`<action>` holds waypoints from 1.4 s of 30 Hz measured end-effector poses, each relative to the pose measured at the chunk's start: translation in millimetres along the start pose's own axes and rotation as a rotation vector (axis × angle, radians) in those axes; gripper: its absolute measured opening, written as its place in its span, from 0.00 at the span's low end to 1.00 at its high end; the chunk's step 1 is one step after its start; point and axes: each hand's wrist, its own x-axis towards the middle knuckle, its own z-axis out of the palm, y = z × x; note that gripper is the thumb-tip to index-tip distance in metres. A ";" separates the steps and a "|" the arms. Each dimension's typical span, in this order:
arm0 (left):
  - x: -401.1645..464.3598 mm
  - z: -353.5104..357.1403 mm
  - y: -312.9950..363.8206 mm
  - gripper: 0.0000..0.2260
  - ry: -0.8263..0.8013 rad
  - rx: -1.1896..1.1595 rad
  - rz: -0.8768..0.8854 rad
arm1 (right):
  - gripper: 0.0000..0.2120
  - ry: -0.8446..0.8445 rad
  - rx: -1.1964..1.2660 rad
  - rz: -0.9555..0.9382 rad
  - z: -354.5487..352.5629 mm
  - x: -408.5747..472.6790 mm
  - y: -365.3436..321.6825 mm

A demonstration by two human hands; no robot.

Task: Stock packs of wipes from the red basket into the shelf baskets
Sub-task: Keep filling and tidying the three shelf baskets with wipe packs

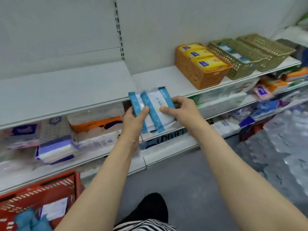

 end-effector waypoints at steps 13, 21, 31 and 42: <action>202.7 225.9 47.0 0.21 -0.162 0.006 0.102 | 0.12 0.181 0.323 -0.045 -167.5 214.6 -35.7; 299.0 328.8 55.0 0.20 -0.145 0.025 0.112 | 0.25 0.035 0.403 -0.074 -256.9 321.4 -22.4; 346.0 441.3 22.3 0.19 0.081 0.006 0.139 | 0.13 -0.124 0.323 -0.059 -379.0 426.4 -9.2; 330.3 500.0 -1.7 0.18 0.415 -0.069 0.138 | 0.07 -0.224 0.035 0.041 -482.3 531.4 29.3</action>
